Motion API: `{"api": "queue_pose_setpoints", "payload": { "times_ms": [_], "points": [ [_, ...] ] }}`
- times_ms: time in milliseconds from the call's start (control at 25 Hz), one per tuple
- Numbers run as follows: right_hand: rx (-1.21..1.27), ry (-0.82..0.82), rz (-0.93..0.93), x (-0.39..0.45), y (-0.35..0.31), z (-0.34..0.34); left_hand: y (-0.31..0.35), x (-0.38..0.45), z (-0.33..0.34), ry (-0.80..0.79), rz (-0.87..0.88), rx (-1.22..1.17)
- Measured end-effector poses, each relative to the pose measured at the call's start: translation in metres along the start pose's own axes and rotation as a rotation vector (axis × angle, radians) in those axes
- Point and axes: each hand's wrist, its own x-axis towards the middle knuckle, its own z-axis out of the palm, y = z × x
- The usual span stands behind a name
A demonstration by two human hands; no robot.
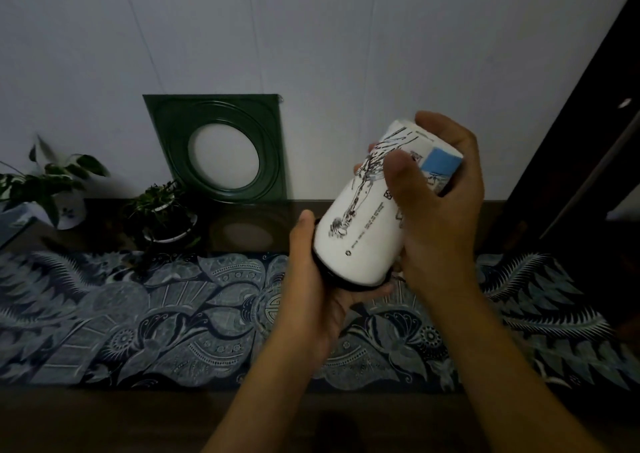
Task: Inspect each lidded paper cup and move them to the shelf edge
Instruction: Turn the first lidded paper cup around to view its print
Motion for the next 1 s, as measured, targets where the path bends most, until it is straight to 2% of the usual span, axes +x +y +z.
{"api": "queue_pose_setpoints", "payload": {
  "times_ms": [120,200,280,400,480,560,640,720,800,840,920,1000],
  "points": [
    [0.028,0.207,0.014,-0.008,0.003,0.006,-0.009,0.001,0.004,0.087,0.409,0.307],
    [0.032,0.200,0.044,-0.007,0.003,0.005,-0.012,0.001,0.003,0.106,0.490,0.374],
    [0.013,0.077,0.070,-0.003,0.001,0.002,-0.009,0.000,0.002,0.107,0.331,0.209],
    [0.068,-0.152,0.111,0.005,-0.004,-0.006,0.002,0.000,-0.001,-0.022,-0.018,-0.048],
    [0.096,-0.255,0.148,0.008,-0.007,-0.009,0.007,-0.001,-0.002,-0.099,-0.187,-0.093],
    [0.090,-0.273,0.155,0.008,-0.007,-0.009,0.007,-0.003,-0.003,-0.132,-0.257,-0.108],
    [0.042,-0.163,0.100,0.003,-0.004,-0.004,0.004,-0.004,0.000,-0.076,-0.150,-0.070],
    [0.020,-0.003,0.063,-0.004,0.001,0.003,-0.003,-0.004,0.002,0.052,0.146,0.107],
    [0.082,0.119,0.101,-0.009,0.005,0.008,-0.010,-0.005,0.006,0.150,0.458,0.352],
    [0.108,0.144,0.121,-0.010,0.006,0.009,-0.013,-0.005,0.007,0.178,0.545,0.416],
    [0.105,0.111,0.125,-0.009,0.006,0.006,-0.014,-0.006,0.006,0.194,0.553,0.393],
    [0.082,-0.012,0.105,-0.005,0.004,0.002,-0.009,-0.008,0.005,0.156,0.378,0.236]
  ]
}}
